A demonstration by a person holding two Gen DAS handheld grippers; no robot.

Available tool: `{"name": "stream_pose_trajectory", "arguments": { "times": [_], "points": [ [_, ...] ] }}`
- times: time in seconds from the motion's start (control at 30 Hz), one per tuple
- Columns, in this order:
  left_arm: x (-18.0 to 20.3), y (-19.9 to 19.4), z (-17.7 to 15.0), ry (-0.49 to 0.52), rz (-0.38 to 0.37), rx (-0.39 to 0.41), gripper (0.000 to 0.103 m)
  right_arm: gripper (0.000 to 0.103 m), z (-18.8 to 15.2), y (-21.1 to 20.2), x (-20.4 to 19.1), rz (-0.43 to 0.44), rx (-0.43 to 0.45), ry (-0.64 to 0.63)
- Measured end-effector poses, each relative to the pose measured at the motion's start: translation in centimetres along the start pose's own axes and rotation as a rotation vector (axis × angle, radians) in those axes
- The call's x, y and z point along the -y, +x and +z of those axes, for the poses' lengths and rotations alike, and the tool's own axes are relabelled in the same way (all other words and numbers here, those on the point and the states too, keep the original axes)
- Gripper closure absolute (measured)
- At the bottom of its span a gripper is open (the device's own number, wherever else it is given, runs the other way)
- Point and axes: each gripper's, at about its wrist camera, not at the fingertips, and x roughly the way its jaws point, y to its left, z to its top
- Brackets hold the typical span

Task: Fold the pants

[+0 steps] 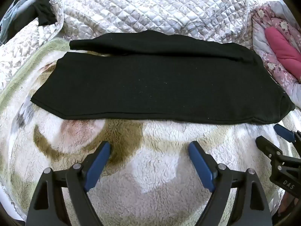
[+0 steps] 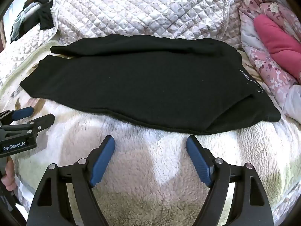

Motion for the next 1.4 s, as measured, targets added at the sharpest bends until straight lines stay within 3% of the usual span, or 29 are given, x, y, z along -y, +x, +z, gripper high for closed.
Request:
{"name": "stream_pose_trajectory", "arguments": {
  "times": [1.4],
  "points": [
    [0.48, -0.10, -0.39, 0.038, -0.002, 0.016, 0.015, 0.024, 0.16, 0.20, -0.12, 0.005, -0.006, -0.001]
  ]
}}
